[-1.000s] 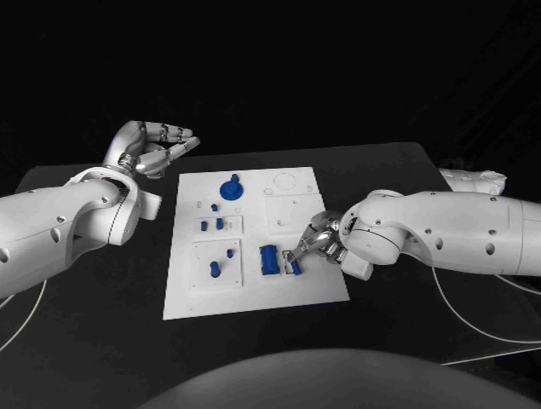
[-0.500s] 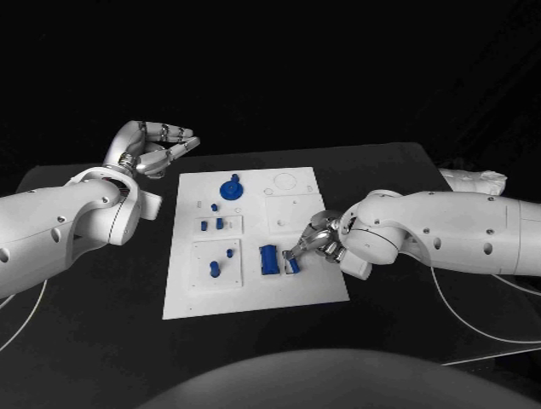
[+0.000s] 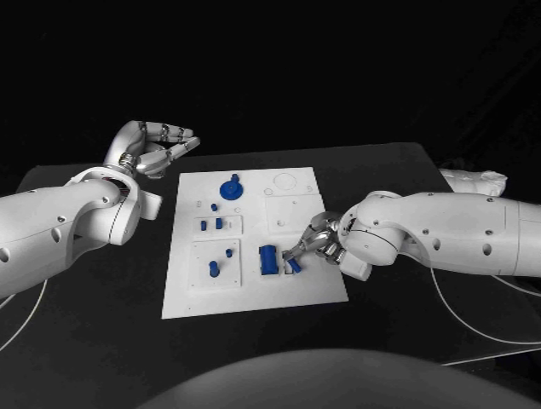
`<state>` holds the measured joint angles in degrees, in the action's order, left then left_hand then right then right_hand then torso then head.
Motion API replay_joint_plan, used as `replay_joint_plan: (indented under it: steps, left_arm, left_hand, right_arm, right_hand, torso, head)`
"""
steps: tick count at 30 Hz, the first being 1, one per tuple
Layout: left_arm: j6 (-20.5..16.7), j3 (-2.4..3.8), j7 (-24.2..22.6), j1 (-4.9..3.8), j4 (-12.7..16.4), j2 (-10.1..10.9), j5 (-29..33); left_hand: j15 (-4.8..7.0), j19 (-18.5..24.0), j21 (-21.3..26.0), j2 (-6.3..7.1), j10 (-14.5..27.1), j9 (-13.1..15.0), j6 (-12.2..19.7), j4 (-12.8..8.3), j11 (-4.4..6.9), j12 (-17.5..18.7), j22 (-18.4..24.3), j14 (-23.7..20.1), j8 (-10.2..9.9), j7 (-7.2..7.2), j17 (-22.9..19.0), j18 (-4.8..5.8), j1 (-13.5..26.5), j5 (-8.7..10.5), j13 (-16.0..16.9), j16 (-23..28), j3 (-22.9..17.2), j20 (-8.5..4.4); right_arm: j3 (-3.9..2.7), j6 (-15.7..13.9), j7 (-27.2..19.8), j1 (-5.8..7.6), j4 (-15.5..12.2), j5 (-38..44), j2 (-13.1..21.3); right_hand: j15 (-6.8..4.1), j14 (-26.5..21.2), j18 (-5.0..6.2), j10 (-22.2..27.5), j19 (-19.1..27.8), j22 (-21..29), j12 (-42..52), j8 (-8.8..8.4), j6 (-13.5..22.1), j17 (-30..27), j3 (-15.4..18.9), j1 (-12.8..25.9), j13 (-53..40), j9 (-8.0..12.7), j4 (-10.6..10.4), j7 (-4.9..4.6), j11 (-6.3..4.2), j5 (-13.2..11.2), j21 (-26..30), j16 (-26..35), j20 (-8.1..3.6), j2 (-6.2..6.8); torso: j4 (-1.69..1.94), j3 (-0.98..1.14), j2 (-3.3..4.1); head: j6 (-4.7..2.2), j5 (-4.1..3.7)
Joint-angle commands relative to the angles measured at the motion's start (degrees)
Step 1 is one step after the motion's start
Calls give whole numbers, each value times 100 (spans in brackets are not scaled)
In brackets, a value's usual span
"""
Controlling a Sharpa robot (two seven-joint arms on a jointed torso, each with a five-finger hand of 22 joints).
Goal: Assemble the parts on the task board
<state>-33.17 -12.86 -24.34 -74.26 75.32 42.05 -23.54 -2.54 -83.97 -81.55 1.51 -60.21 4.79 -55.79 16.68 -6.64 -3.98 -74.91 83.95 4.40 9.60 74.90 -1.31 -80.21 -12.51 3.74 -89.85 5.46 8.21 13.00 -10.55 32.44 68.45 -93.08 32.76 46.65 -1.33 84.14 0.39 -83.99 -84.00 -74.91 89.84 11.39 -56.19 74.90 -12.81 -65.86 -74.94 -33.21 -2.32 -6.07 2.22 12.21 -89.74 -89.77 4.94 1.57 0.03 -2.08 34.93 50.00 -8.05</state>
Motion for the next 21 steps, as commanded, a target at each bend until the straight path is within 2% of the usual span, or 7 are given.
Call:
replay_joint_plan:
  steps: [1,9,16,21]
  left_arm:
    - [77,4,-22,-4,11,-7,-25]
    - [78,4,-21,-4,10,-8,-26]
    - [79,4,-21,-4,5,-17,-26]
    - [81,4,-23,-4,3,-20,-26]
  left_hand:
    - [-13,-83,23,-54,11,-10,-33,5,-1,20,-1248,605,-34,-4,1510,-68,8,-5,-6,-15,20,19]
    - [-13,-83,23,-54,11,-10,-33,5,-1,20,-1248,605,-34,-4,1510,-68,8,-5,-6,-15,20,19]
    - [-13,-81,26,-58,12,-10,-33,4,-1,20,-1247,605,-34,-4,1510,-69,4,-6,-6,-15,20,19]
    - [-13,-81,26,-58,12,-10,-33,4,-1,20,-1247,605,-34,-4,1510,-69,4,-6,-6,-15,20,19]
  right_arm:
    - [-2,47,35,-7,-14,-18,-10]
    - [-2,29,90,-9,-26,-11,7]
    - [-2,-36,131,-11,-37,2,24]
    - [-2,-111,149,-12,-41,36,26]
  right_hand:
    - [41,586,-39,-601,-600,-1509,16,-34,11,1510,63,82,-1506,19,-4,-48,38,-43,-26,-23,26,34]
    - [45,586,-39,-601,-600,-1509,16,-42,-88,1510,208,245,-1506,52,-122,-36,34,-99,-26,-23,40,64]
    - [-43,586,-39,-601,-600,-1509,16,-29,-479,1510,270,388,-1506,113,-302,108,-87,-132,-26,-23,-26,-108]
    - [-122,586,-39,-601,-600,-1509,16,-35,-736,1510,218,361,-1506,153,-347,209,-177,-150,-26,-23,-96,-269]
  torso:
    - [0,2,0]
    - [-2,0,2]
    - [2,0,2]
    - [1,0,-2]
  head:
    - [0,1]
    - [0,7]
    - [0,-2]
    - [0,-1]
